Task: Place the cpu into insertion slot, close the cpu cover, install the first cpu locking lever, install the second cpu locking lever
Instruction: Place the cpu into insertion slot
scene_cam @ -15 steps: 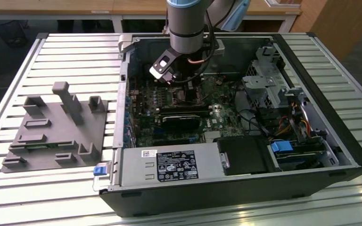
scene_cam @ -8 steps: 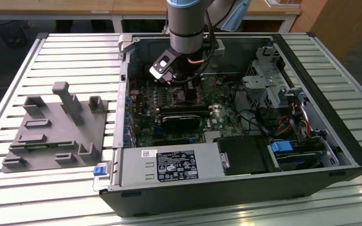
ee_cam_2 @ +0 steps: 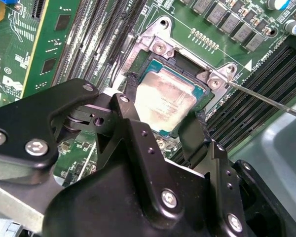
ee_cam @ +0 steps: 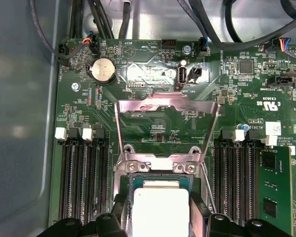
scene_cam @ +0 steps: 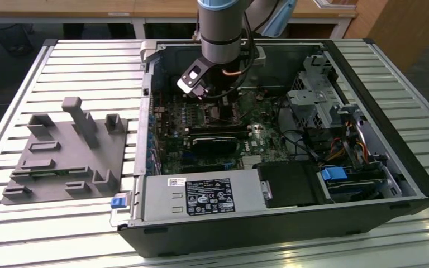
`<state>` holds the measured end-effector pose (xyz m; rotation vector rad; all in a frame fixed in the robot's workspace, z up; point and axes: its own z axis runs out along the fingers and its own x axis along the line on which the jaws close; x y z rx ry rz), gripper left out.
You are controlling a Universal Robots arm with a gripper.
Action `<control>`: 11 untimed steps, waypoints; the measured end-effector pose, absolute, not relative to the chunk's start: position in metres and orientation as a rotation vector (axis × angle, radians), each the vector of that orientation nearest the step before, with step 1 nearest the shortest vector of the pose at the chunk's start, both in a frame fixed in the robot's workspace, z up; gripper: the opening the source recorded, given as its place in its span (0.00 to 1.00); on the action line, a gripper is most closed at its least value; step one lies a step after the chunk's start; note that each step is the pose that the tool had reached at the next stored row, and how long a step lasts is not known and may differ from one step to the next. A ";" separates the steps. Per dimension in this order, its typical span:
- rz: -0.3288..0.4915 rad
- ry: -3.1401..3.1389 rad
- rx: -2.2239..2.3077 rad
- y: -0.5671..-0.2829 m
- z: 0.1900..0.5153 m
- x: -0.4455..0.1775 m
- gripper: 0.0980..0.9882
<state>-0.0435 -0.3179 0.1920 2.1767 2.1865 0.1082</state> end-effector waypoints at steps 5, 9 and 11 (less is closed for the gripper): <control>0.111 2.187 2.178 -0.318 0.194 -0.043 0.58; 0.111 2.187 2.178 -0.318 0.199 -0.043 0.58; 0.111 2.187 2.178 -0.318 0.202 -0.043 0.58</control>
